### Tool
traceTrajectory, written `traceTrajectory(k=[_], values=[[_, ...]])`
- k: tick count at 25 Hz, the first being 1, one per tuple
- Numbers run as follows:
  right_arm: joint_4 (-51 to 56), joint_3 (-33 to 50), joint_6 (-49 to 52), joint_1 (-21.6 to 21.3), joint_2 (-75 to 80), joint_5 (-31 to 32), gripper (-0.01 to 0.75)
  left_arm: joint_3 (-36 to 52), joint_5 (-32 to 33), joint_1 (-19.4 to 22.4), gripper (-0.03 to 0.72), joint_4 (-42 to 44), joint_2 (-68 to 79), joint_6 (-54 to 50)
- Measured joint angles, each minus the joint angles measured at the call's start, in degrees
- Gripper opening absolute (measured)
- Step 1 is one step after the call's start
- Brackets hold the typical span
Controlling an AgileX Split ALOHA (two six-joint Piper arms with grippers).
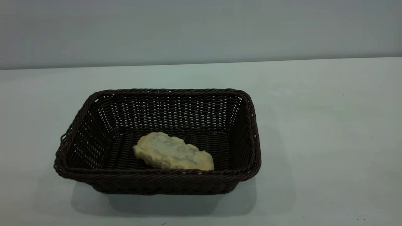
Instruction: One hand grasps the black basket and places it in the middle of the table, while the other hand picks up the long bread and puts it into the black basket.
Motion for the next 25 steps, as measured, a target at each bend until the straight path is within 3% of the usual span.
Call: traceTrajectory(k=[17,19,25], values=[[-0.59,0.04,0.78,-0.76,-0.04,0.0,0.427,0.0,-0.13,0.0,0.529,0.0,-0.07,0.14],[-0.53,0.04,1.08,-4.31,-0.23,0.0,0.427,0.0,-0.18,0.75,0.529,0.0,-0.54,0.14],[-0.53,0.04,1.08,-21.36,-1.12,0.0,0.427,0.0,-0.18,5.96,0.529,0.0,-2.26,0.14]])
